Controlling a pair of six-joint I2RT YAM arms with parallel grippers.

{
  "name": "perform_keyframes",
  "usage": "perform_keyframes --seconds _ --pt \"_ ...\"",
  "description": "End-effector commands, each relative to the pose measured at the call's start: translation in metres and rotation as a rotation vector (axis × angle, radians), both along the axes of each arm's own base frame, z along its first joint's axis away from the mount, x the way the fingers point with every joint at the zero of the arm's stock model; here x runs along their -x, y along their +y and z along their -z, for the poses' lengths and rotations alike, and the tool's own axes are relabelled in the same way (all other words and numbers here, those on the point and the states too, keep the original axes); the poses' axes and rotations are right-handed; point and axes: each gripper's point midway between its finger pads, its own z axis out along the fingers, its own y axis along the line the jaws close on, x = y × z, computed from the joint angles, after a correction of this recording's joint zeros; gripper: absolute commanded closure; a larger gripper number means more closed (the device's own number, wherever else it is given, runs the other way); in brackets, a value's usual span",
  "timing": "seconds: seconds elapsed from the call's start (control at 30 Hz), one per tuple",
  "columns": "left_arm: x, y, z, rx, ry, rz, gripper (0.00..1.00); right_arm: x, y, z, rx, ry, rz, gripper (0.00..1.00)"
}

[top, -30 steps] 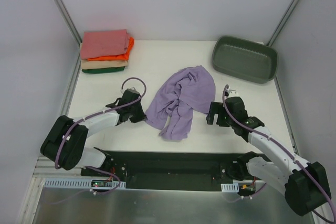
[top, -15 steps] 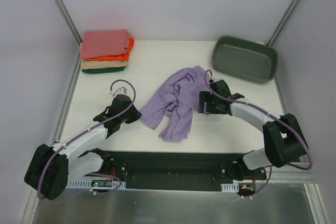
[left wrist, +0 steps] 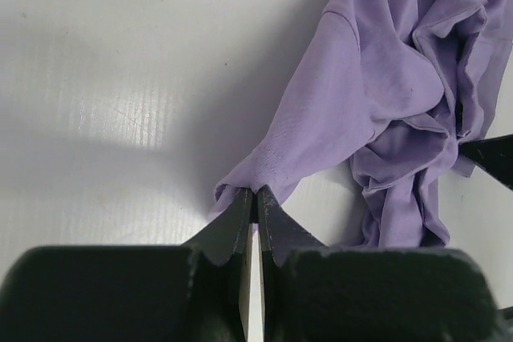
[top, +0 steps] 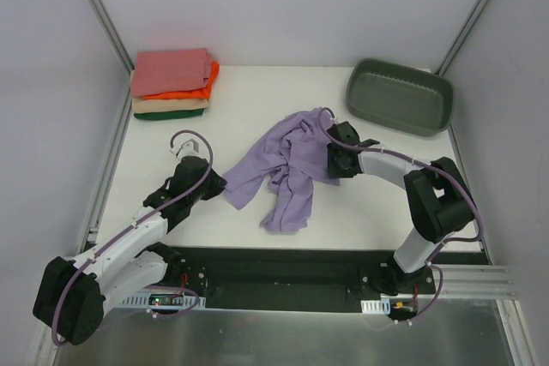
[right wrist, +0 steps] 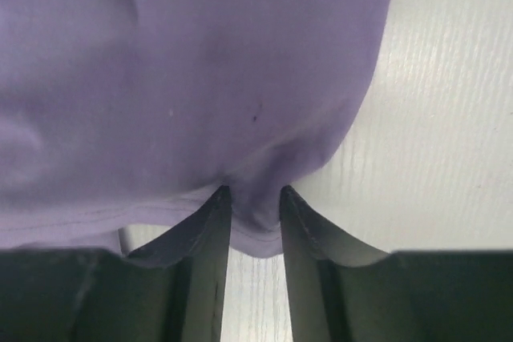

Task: Fold and stack the t-shirts
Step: Flatten out the tshirt

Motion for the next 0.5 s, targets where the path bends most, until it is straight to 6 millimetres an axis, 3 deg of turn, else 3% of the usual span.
perform_keyframes --seconds 0.0,0.1,0.17,0.3,0.47 --pt "-0.001 0.007 0.0 -0.026 0.001 -0.033 1.0 0.01 -0.007 0.02 0.065 0.074 0.006 0.8" --pt "-0.007 0.013 -0.012 -0.06 -0.018 -0.053 1.0 0.002 -0.013 0.003 0.092 0.023 0.012 0.99" --pt "-0.012 0.018 -0.026 -0.082 -0.049 -0.073 1.0 -0.01 -0.021 -0.025 0.13 -0.06 0.01 0.99" --pt "-0.023 0.025 -0.068 -0.097 -0.147 -0.108 1.0 -0.034 -0.043 -0.11 0.204 -0.303 0.02 0.99" --pt "-0.028 0.041 -0.134 -0.103 -0.299 -0.168 1.0 -0.041 -0.067 -0.219 0.234 -0.587 0.072 0.99"
